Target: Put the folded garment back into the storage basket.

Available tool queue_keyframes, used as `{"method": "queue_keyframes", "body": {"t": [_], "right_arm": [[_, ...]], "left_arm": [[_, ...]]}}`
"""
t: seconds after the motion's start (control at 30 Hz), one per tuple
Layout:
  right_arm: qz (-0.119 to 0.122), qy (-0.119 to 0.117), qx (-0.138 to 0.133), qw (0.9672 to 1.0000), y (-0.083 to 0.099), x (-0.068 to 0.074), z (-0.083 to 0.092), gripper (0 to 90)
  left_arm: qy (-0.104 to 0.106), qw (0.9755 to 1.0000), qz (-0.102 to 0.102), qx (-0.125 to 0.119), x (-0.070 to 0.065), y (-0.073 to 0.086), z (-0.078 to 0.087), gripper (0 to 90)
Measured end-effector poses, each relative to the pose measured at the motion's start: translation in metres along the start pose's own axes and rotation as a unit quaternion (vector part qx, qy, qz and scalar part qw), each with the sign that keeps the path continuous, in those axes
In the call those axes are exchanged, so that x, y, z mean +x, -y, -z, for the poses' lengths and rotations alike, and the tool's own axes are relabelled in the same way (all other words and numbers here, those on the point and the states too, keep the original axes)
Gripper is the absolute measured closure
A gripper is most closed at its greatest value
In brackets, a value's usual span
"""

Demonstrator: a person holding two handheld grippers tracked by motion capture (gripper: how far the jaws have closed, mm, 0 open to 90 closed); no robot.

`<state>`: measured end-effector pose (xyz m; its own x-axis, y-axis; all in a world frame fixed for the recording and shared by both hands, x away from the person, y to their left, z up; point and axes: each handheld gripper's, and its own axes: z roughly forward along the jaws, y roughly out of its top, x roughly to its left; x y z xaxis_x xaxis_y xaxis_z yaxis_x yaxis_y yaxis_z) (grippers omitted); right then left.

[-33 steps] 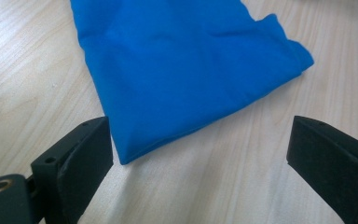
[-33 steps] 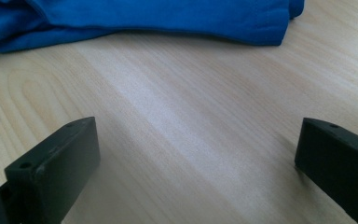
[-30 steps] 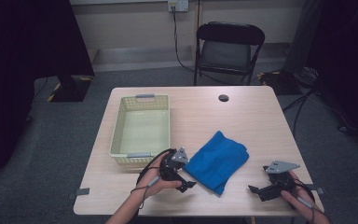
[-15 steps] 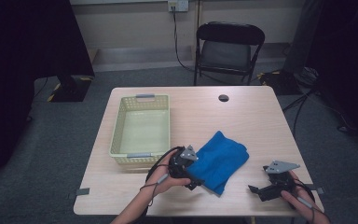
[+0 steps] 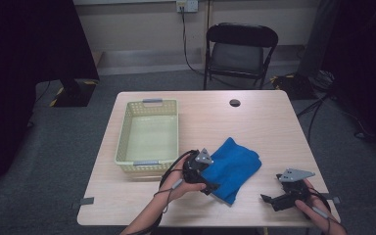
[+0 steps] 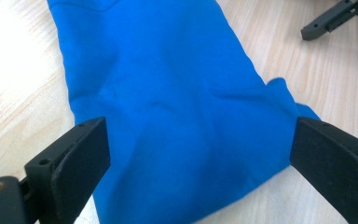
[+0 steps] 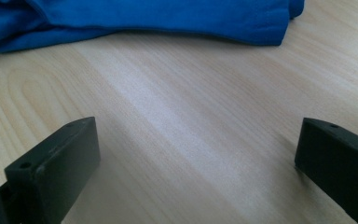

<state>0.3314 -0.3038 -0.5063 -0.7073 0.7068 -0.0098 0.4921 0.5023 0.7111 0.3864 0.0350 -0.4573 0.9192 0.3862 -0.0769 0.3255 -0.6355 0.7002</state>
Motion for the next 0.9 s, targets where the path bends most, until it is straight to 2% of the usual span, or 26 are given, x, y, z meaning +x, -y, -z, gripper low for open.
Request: {"method": "queue_keyframes", "body": {"t": [0.9], "right_arm": [[0.000, 0.000, 0.000, 1.0000, 0.000, 0.000, 0.000, 0.0]], "left_arm": [[-0.020, 0.9998, 0.003, 0.007, 0.002, -0.014, -0.033, 4.7]]}}
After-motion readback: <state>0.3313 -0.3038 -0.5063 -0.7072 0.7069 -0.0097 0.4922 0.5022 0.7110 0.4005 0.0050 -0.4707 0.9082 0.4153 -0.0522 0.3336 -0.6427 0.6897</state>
